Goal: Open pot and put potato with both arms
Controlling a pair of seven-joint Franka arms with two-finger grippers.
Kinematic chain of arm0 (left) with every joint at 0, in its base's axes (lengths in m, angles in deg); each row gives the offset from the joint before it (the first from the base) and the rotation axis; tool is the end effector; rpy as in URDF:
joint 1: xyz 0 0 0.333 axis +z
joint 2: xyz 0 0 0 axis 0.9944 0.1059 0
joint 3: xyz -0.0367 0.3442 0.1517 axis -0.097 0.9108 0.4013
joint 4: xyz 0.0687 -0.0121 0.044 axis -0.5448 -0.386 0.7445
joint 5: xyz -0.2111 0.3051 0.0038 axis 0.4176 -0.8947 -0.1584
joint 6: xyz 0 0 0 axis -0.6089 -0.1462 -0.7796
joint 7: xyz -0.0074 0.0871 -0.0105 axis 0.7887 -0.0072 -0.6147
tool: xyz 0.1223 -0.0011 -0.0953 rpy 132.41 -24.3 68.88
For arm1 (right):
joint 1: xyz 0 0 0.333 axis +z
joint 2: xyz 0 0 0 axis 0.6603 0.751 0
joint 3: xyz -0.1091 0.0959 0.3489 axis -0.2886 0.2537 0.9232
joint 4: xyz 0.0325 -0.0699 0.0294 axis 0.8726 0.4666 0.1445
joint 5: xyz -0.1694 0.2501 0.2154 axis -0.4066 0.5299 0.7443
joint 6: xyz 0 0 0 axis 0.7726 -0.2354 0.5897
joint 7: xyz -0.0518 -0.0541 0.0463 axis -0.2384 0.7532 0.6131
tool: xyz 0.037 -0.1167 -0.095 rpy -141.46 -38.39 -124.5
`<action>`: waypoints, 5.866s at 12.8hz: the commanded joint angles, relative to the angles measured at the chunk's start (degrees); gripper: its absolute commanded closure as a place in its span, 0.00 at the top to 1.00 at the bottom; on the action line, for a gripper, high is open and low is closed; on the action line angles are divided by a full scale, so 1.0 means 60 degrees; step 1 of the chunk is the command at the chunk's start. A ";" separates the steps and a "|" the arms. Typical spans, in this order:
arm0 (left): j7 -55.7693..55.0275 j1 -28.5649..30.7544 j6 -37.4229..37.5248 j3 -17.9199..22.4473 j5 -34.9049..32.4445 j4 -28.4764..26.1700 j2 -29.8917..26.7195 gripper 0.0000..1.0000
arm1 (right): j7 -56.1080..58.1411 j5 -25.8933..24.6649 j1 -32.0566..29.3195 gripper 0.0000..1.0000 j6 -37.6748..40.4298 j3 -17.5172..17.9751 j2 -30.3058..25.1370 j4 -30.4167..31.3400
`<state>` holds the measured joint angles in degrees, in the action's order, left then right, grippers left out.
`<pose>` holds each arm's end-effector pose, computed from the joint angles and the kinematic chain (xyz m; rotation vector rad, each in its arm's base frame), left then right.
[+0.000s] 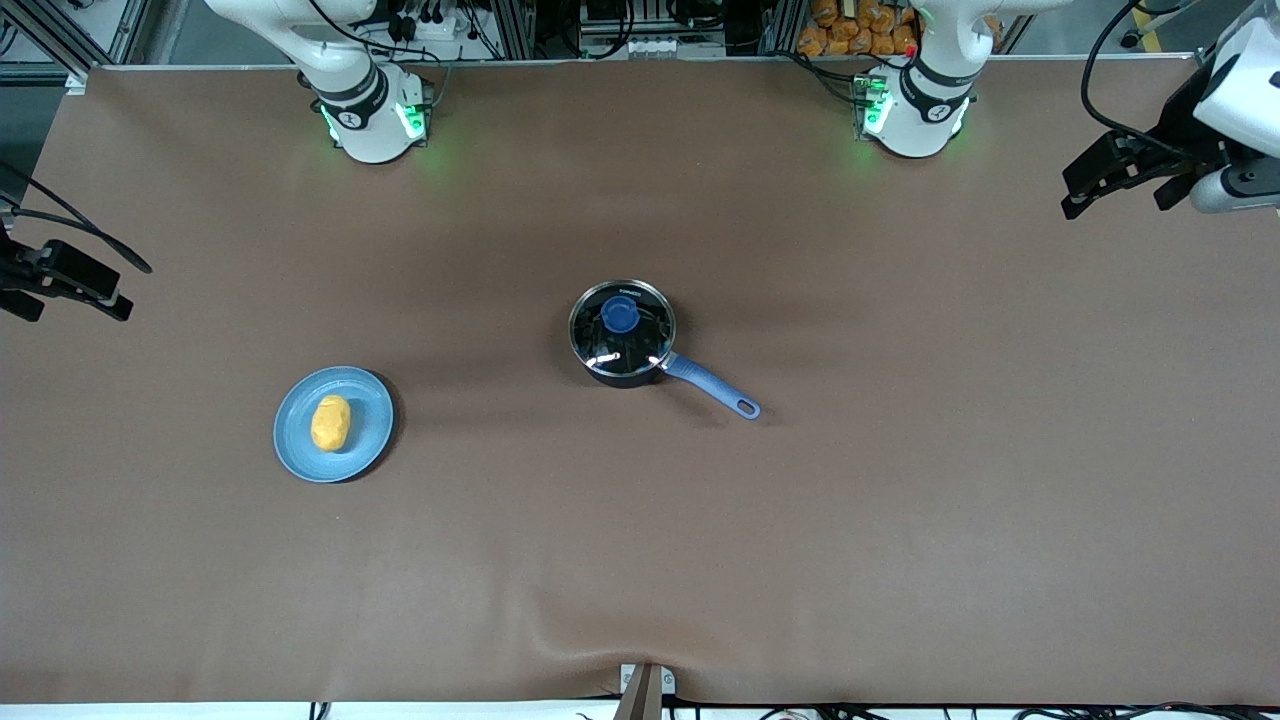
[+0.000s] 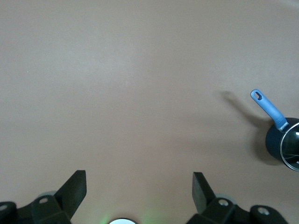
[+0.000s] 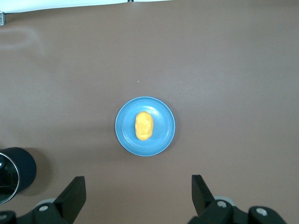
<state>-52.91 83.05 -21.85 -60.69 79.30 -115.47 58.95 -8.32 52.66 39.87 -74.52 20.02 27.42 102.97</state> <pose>0.4735 -0.0655 0.6796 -3.1342 -0.1520 -0.0366 0.5717 -0.0258 0.6528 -3.0902 0.0468 -0.1286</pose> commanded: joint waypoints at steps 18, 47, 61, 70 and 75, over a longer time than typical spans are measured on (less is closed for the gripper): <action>0.0014 -0.0031 0.0347 -0.0908 0.0112 0.0330 0.0586 1.00 | 0.0011 -0.0045 0.0461 1.00 -0.0013 0.0155 0.0863 -0.0227; -0.9346 -0.5890 -0.6024 -0.2243 -0.3051 0.1619 0.7662 1.00 | 0.0554 0.0645 0.0213 1.00 -0.4131 0.0184 0.5451 0.2336; -1.0562 -0.6095 -0.6055 -0.2258 -0.2993 0.1560 0.7853 1.00 | 0.0568 0.0644 0.0490 0.15 -0.3516 0.0213 0.4881 0.1722; -1.1382 -0.6081 -0.5967 -0.2243 -0.2993 0.1531 0.7971 0.72 | -0.0176 0.1698 0.2189 0.07 -0.3515 0.0228 0.4177 0.1428; -1.1514 -0.6008 -0.5676 -0.2258 -0.2906 0.1589 0.7781 0.00 | -0.0530 0.2503 0.2687 0.00 -0.3515 0.0228 0.4045 0.1443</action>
<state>-120.88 46.89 -58.10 -74.25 62.52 -107.22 106.26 -10.57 65.00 54.57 -96.11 21.76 53.04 110.88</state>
